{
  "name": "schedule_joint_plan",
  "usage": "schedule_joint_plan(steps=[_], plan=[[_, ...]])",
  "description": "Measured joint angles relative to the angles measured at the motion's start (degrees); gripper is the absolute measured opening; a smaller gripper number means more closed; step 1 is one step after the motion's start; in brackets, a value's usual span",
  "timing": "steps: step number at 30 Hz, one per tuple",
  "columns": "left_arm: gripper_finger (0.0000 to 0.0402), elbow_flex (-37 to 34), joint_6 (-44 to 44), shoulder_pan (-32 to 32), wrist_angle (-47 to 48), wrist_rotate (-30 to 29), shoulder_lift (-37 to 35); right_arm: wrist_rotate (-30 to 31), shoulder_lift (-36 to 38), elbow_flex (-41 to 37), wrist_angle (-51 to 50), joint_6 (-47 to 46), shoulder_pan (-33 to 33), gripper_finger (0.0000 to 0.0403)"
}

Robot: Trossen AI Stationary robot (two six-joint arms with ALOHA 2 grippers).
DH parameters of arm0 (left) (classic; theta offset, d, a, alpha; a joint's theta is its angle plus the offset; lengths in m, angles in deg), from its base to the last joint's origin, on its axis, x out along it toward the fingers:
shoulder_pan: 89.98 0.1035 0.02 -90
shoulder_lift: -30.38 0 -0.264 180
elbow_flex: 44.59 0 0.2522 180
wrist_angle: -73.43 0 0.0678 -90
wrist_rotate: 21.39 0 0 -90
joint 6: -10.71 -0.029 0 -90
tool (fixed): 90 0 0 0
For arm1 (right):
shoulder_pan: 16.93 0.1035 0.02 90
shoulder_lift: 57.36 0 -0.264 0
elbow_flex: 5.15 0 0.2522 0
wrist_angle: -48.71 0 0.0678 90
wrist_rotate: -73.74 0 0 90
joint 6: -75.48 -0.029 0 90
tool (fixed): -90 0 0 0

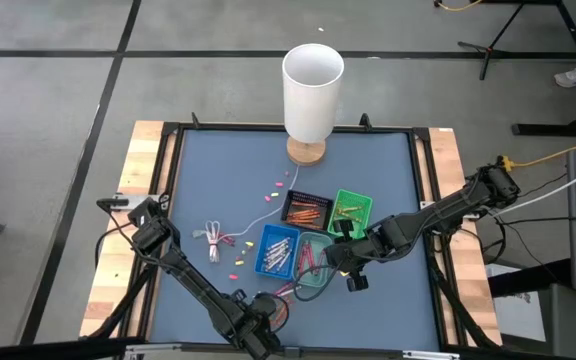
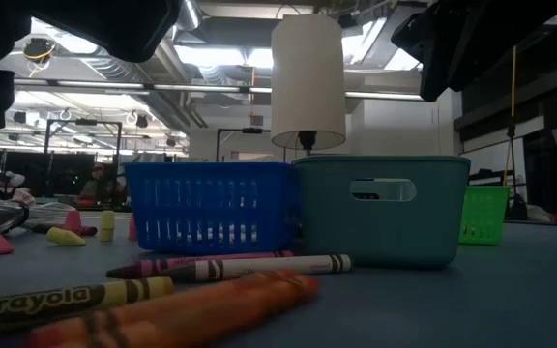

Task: Sort crayons
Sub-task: Put the yellow crayon into the green bin

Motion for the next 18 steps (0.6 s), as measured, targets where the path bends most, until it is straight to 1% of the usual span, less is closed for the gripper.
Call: schedule_joint_plan(steps=[9, 18], plan=[[0.0015, -0.1, 0.0, 0.0, 0.0, 0.3, -0.2, 0.0, 0.0, 0.0, -0.3, 0.0, 0.0, 0.0131], [0.0014, -0.5, -0.6, 0.0, 1.2, 0.8, -3.2, 0.0, 0.0, 0.0, -0.5, 0.0, 0.0, 0.0131]])
